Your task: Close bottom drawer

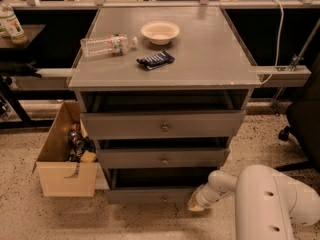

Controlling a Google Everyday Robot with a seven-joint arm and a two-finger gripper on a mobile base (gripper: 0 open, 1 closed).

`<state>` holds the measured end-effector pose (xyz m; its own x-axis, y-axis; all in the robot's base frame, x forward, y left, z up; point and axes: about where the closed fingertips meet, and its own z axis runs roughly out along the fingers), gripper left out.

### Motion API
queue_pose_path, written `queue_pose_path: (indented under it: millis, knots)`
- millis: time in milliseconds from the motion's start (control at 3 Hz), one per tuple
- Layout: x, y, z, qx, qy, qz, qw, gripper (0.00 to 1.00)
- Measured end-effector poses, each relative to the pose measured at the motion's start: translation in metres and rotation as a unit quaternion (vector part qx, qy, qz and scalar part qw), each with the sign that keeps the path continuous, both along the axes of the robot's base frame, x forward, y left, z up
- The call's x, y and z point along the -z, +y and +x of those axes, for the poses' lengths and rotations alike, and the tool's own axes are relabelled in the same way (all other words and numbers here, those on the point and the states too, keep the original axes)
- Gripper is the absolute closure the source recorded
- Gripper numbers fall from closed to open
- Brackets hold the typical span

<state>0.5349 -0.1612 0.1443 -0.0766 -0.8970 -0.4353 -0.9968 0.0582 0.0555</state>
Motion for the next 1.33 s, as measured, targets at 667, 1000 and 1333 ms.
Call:
queue_pose_path:
  millis: [667,1000,1333]
  knots:
    - [-0.001,-0.010,0.039,0.001,-0.061,-0.017,0.9980,1.00]
    - [-0.002,-0.012,0.052,0.012,-0.075,-0.018,0.9970,1.00]
    - [-0.004,-0.014,0.063,0.021,-0.081,-0.014,0.9964,0.86]
